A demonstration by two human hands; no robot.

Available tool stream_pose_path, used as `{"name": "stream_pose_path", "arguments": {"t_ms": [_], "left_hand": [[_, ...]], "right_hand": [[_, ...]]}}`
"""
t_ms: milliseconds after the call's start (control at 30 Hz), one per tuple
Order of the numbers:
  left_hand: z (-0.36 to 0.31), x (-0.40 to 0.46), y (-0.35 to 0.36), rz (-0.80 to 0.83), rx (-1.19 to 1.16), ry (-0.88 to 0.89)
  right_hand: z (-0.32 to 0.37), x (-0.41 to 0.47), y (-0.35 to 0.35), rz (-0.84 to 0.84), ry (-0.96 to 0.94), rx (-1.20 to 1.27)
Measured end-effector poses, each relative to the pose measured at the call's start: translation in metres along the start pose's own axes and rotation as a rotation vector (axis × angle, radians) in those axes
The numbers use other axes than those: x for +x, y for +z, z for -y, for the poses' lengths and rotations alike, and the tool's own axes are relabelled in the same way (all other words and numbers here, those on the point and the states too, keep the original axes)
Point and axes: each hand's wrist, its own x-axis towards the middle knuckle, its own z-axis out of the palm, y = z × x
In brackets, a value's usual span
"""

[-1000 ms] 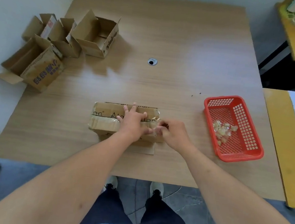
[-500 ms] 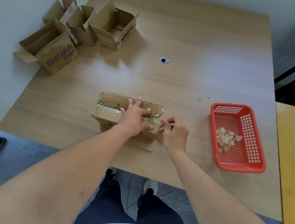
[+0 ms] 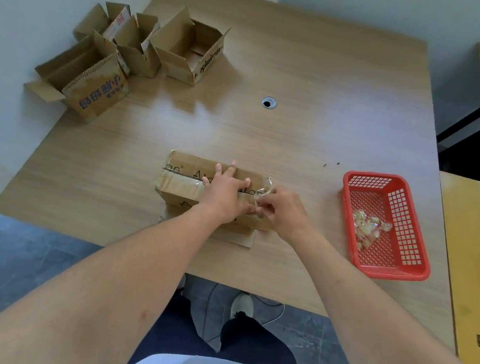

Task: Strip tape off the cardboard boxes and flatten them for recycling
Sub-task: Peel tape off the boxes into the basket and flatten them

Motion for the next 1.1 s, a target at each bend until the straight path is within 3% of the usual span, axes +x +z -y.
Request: {"name": "stream_pose_path", "arguments": {"t_ms": [133, 233, 367, 533, 600, 667, 767, 833, 1000, 1100], "left_hand": [[0.006, -0.001, 0.004, -0.011, -0.059, 0.015], [0.01, -0.002, 0.005, -0.013, -0.057, 0.024], [0.01, -0.001, 0.005, -0.014, -0.06, 0.022], [0.01, -0.002, 0.004, -0.01, -0.017, 0.03], [0.01, -0.003, 0.004, -0.011, -0.015, 0.035], [0.011, -0.004, 0.005, -0.008, -0.002, 0.042], [0.011, -0.003, 0.005, 0.005, 0.01, 0.042], [0.011, -0.002, 0.005, 0.005, 0.01, 0.038], [0.011, -0.001, 0.006, 0.014, 0.014, 0.045], [0.012, -0.002, 0.006, 0.017, 0.015, 0.056]], "right_hand": [[0.011, 0.003, -0.006, 0.057, -0.056, -0.128], [0.014, 0.006, -0.002, -0.018, 0.053, -0.101], [0.011, 0.005, 0.004, -0.274, 0.467, 0.289], [0.02, 0.001, 0.023, -0.495, 0.68, 0.795], [0.021, 0.0, 0.028, -0.556, 0.702, 0.868], [0.022, -0.006, 0.028, -0.556, 0.609, 0.689], [0.02, -0.018, 0.028, -0.423, 0.264, 0.234], [0.017, -0.021, 0.02, -0.297, 0.137, 0.118], [0.025, -0.002, -0.009, 0.1, 0.028, -0.184], [0.025, 0.008, -0.019, 0.124, 0.048, -0.216]]}}
